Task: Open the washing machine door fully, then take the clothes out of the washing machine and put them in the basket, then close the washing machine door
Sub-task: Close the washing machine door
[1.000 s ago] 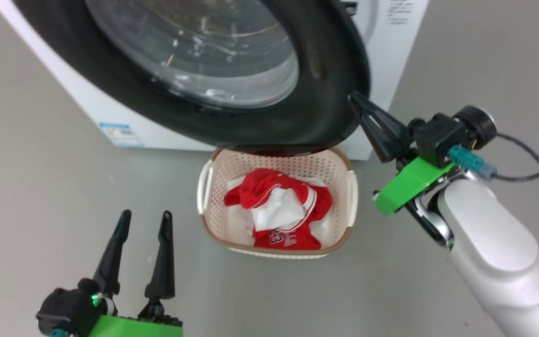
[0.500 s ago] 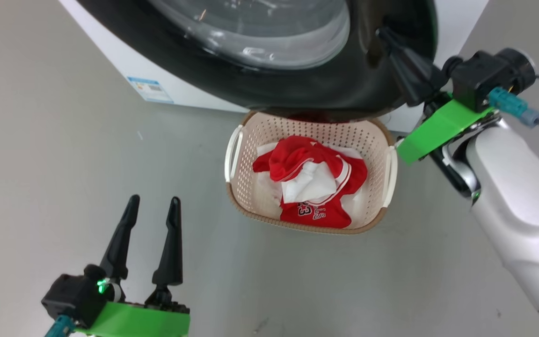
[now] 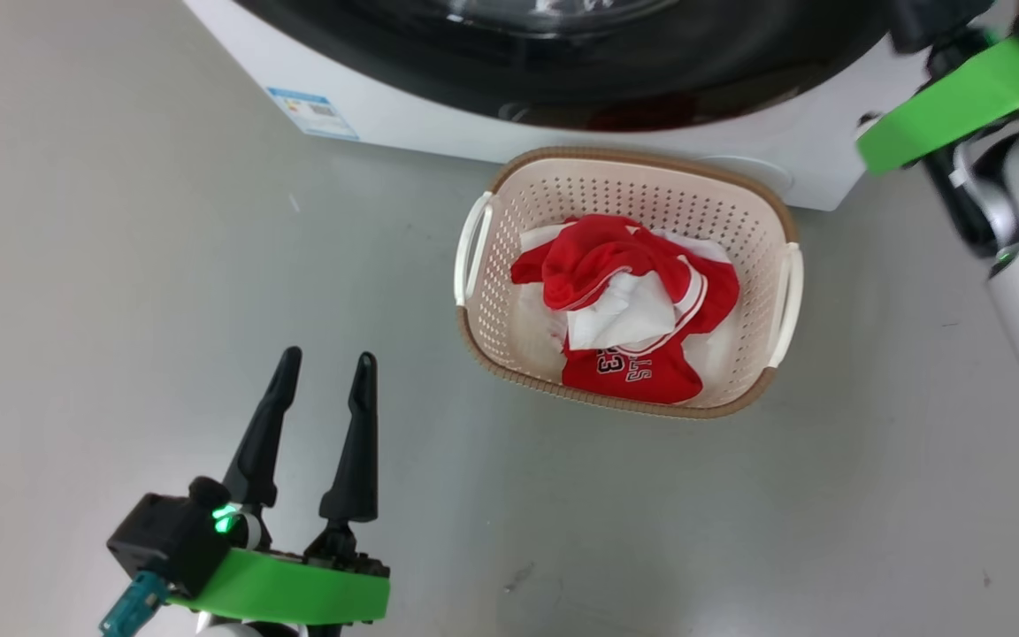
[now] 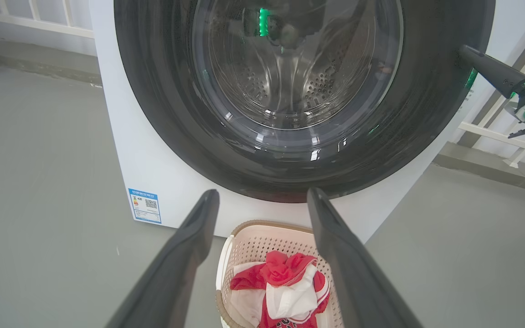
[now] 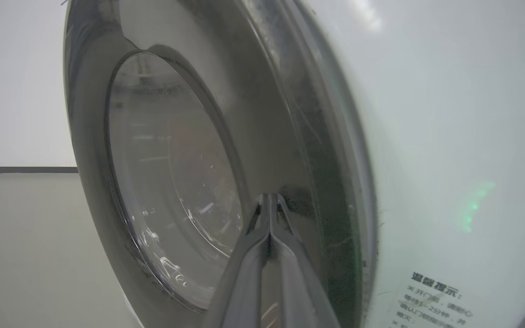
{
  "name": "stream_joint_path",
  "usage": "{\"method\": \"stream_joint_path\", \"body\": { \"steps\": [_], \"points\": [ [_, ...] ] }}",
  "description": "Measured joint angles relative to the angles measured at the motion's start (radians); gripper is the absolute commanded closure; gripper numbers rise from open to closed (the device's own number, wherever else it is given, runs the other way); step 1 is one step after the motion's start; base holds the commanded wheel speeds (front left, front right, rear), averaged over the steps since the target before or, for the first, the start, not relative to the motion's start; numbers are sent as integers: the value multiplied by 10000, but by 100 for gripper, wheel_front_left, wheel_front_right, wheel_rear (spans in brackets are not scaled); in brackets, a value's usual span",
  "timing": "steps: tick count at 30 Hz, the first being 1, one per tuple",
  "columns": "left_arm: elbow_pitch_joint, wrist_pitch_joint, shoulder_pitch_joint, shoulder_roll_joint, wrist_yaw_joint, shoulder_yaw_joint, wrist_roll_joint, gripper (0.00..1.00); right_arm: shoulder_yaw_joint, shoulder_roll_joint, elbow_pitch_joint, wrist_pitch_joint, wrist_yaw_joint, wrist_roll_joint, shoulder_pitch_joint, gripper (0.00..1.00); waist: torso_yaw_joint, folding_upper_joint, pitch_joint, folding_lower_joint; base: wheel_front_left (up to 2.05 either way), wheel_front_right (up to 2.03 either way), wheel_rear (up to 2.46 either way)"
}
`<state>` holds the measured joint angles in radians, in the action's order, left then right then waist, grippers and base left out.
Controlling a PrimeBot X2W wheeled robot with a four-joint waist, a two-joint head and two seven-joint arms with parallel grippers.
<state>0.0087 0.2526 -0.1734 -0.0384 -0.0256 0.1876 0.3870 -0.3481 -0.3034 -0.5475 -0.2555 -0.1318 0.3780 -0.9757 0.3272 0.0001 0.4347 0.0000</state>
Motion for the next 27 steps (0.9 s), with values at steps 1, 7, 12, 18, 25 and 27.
{"method": "stream_joint_path", "body": {
  "steps": [1,7,12,18,25,27],
  "points": [
    [15,0,-4,2,2,38,17,0,94,-54,-19,0,-2,-2,-104,100,41,0,49,0,0,0,0],
    [50,0,-174,10,86,169,21,0,608,-13,38,-48,-151,-244,-336,100,270,0,313,0,0,0,0],
    [121,0,-207,13,90,205,15,0,1007,253,84,-54,-190,-449,-303,100,346,0,338,0,0,0,0],
    [295,0,-212,15,88,186,-226,0,1112,305,132,-44,-169,-357,-128,100,192,0,101,0,0,0,0],
    [337,0,-214,15,27,151,-376,0,915,305,167,-42,0,-10,856,0,-187,-1,-292,0,0,0,0],
    [337,0,-213,17,-17,105,-483,0,732,332,240,-42,0,-13,1297,0,-345,0,-413,0,0,0,0]
  ]
}}
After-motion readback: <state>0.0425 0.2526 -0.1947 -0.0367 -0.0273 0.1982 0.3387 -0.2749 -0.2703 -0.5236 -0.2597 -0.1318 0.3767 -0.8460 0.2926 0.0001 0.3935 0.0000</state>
